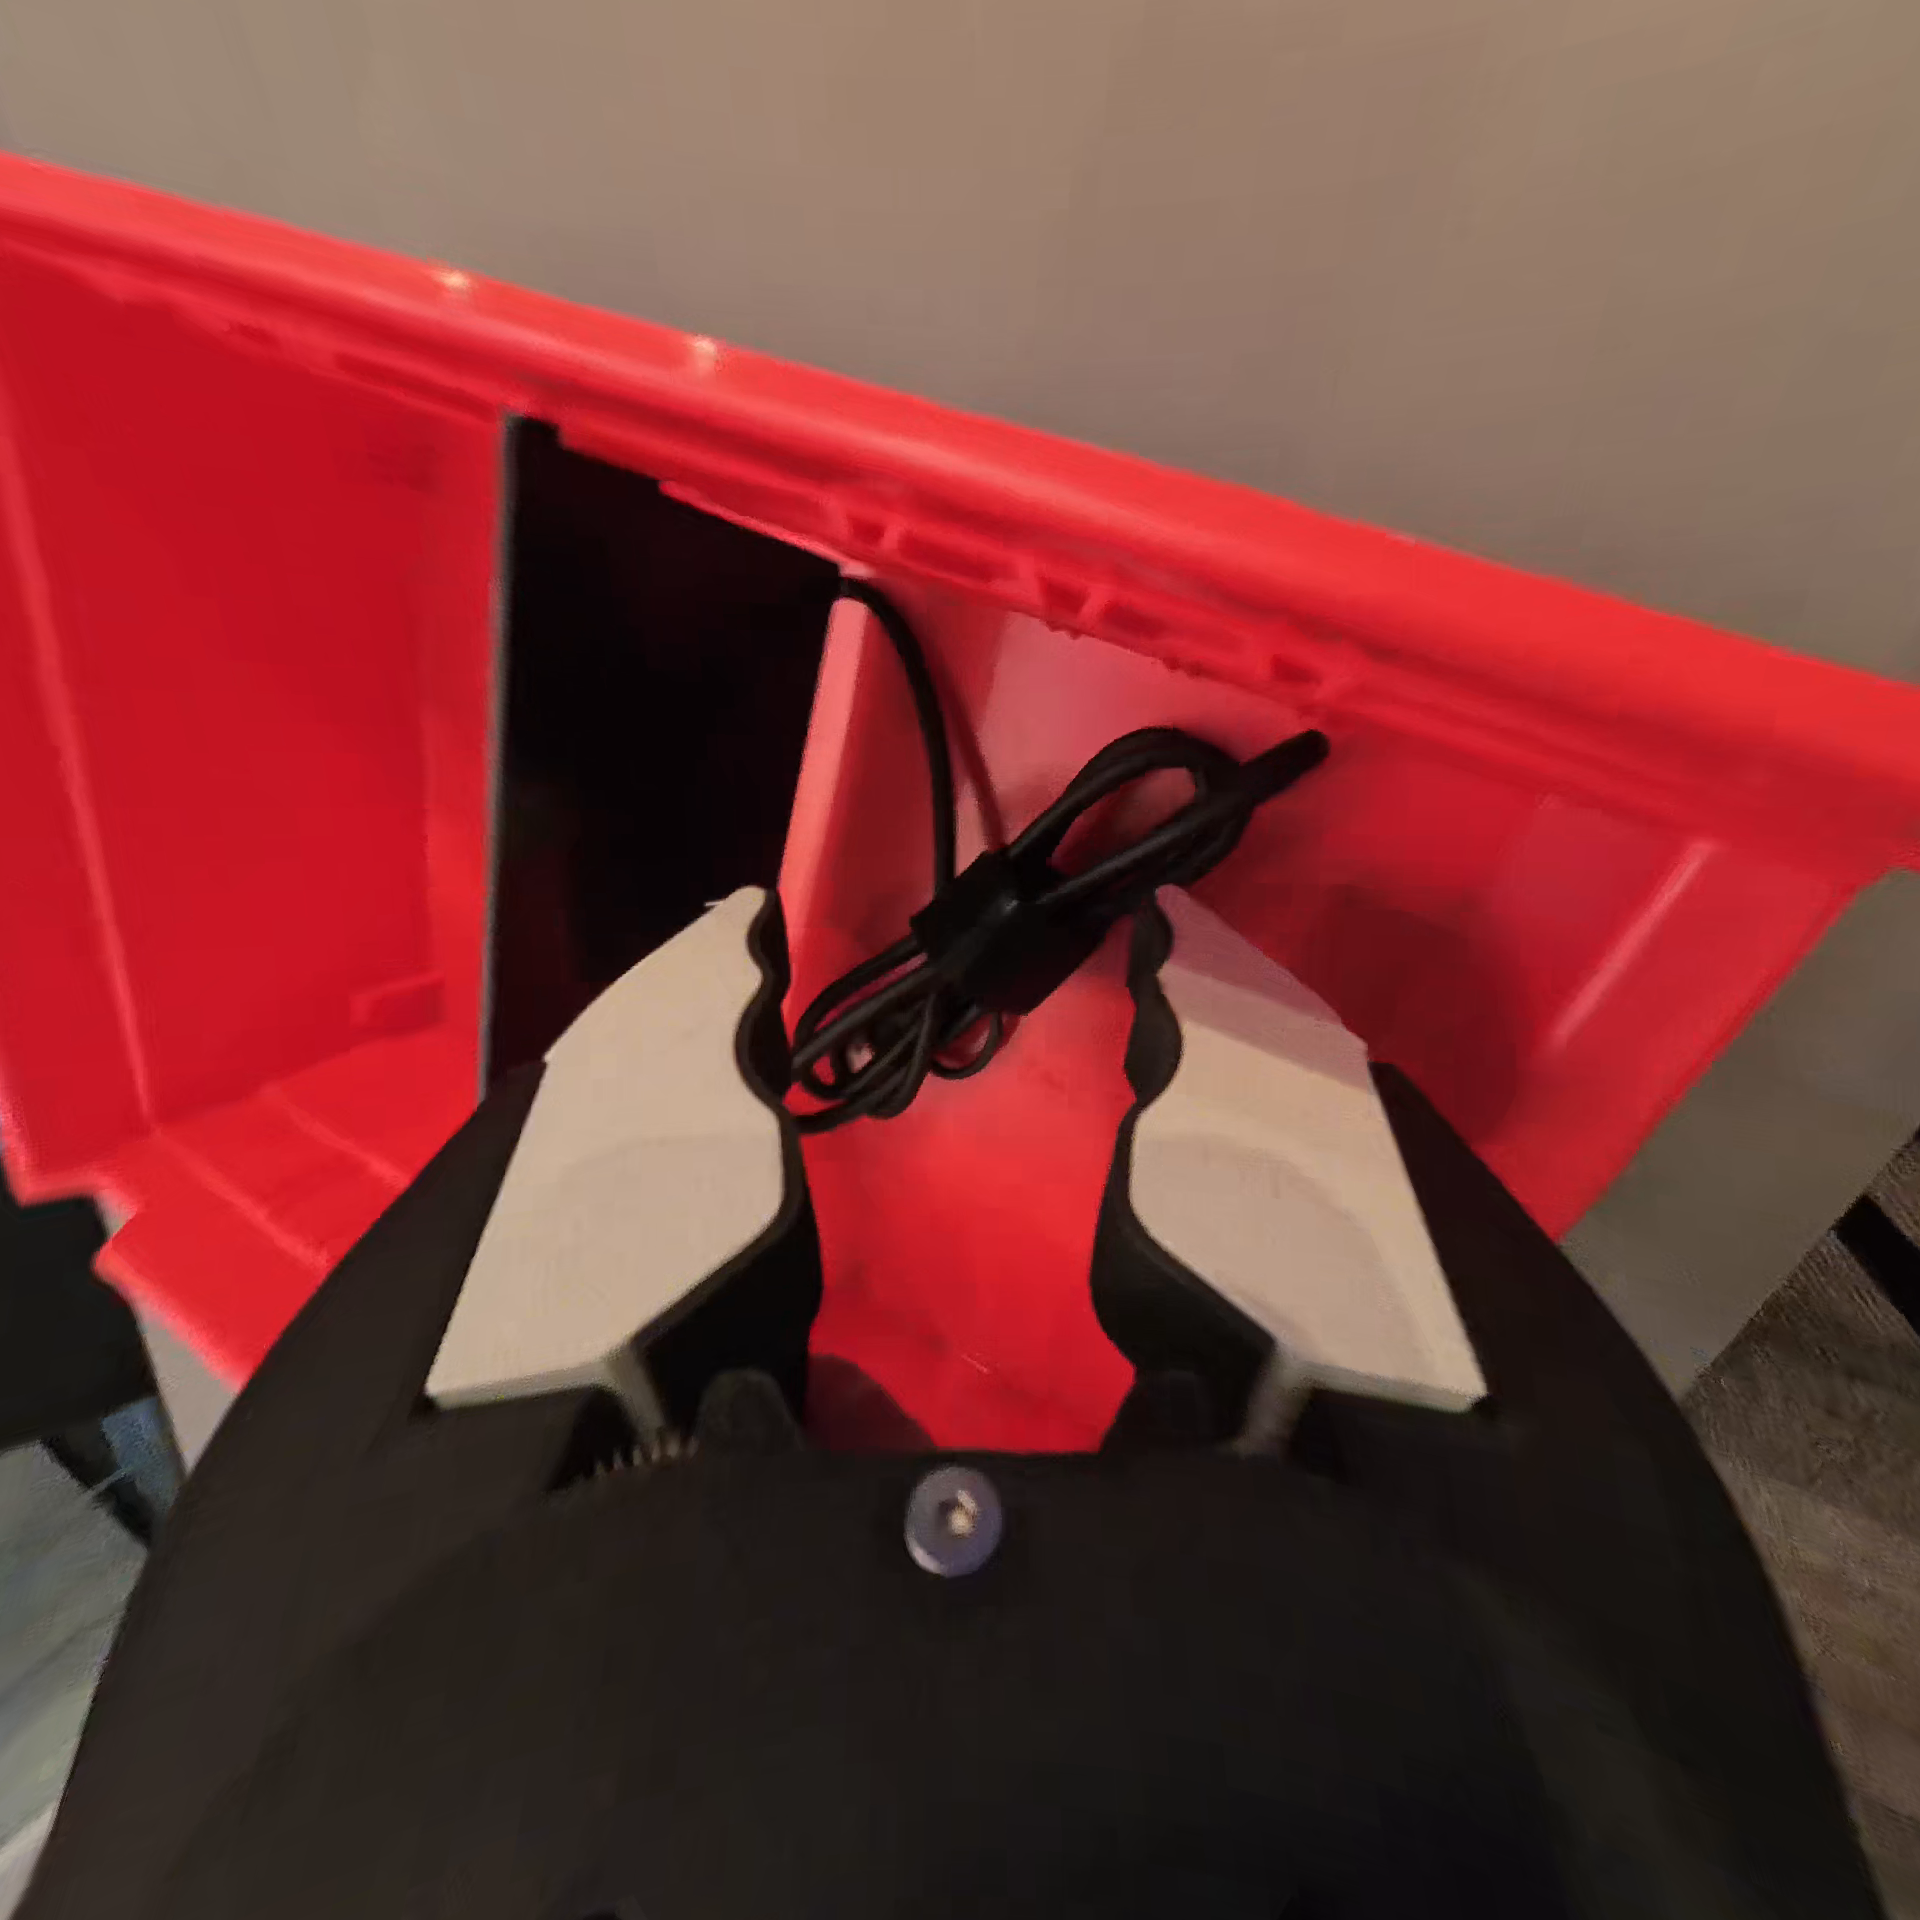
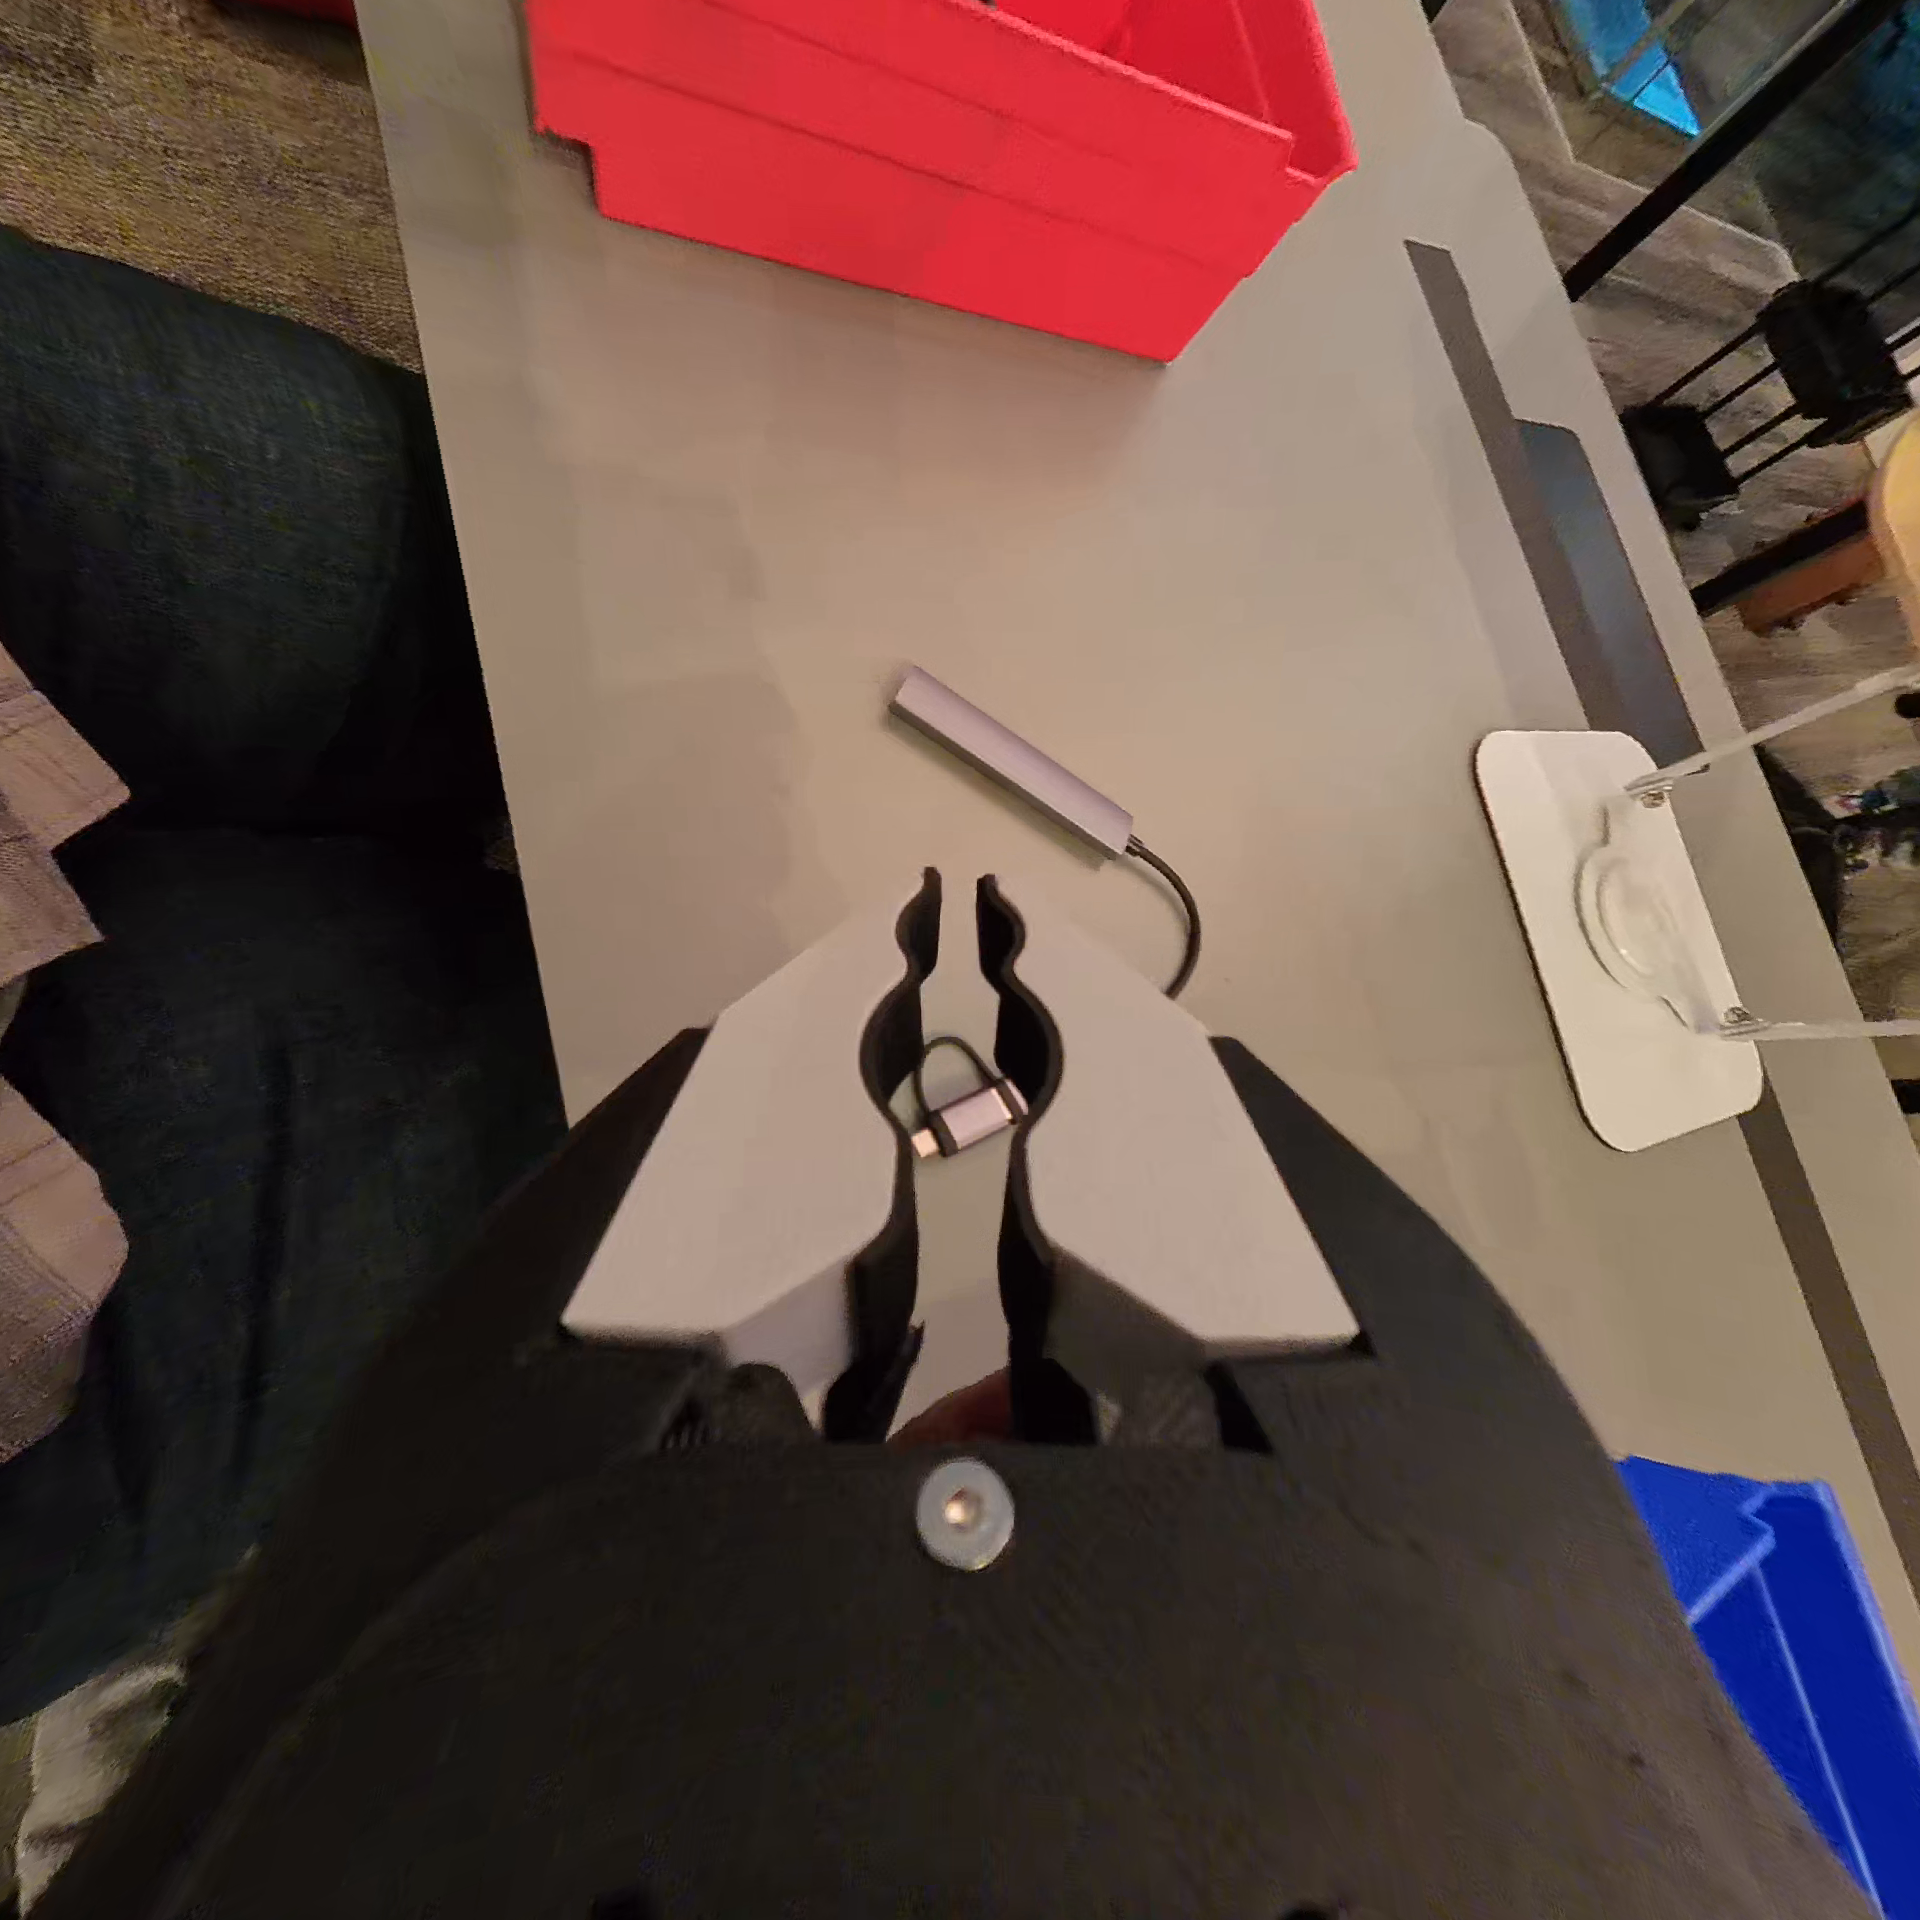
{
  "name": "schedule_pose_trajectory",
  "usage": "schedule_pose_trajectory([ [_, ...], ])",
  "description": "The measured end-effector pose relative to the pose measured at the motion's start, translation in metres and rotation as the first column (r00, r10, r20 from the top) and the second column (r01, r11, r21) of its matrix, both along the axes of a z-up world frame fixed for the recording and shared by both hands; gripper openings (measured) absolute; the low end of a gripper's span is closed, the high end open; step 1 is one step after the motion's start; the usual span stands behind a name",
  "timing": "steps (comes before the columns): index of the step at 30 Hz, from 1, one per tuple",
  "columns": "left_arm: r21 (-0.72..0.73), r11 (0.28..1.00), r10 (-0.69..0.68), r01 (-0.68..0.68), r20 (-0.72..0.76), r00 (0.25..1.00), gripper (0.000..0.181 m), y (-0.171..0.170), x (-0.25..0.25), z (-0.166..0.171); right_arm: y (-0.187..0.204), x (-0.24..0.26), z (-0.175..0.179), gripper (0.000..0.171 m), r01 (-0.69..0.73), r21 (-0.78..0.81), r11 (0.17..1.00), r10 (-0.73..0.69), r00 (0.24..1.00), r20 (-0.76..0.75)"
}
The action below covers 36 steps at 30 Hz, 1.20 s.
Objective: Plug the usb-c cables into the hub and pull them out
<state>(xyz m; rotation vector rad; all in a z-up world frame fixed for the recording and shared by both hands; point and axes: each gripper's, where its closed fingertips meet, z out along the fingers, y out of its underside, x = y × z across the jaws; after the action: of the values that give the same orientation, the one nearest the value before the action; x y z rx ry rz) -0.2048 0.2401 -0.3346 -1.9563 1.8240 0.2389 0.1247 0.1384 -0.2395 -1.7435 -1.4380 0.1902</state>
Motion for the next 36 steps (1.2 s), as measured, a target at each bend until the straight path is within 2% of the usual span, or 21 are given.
schedule_pose_trajectory([
  [2,-0.065,0.997,-0.048,0.047,-0.007,0.999,0.055,-0.001,0.004,-0.007,-0.002,-0.001,-0.003,0.004,-0.004,-0.008,1.0,0.004,1.0,0.003],
  [5,-0.18,0.982,-0.054,0.054,0.003,0.999,0.033,-0.006,0.008,-0.013,-0.003,-0.002,-0.004,0.004,-0.007,-0.014,1.0,0.006,1.0,-0.005],
  [6,-0.186,0.98,-0.07,0.068,0.0,0.998,0.032,-0.006,0.008,-0.013,-0.003,-0.002,-0.004,0.004,-0.007,-0.015,1.0,0.007,1.0,-0.008],
  [9,-0.174,0.981,-0.094,0.09,-0.013,0.996,0.013,0.0,0.006,-0.009,-0.003,-0.003,-0.004,0.004,-0.01,-0.015,1.0,0.01,1.0,-0.015],
  [24,-0.268,0.963,0.041,0.02,0.219,0.975,0.007,-0.018,-0.016,0.037,-0.006,-0.006,-0.007,0.004,-0.027,-0.024,0.999,0.027,0.999,-0.018],
  [36,-0.389,0.92,0.099,0.05,0.352,0.931,0.007,-0.047,-0.022,0.064,-0.008,-0.014,-0.005,0.004,-0.047,-0.02,0.999,0.047,0.999,-0.01],
])
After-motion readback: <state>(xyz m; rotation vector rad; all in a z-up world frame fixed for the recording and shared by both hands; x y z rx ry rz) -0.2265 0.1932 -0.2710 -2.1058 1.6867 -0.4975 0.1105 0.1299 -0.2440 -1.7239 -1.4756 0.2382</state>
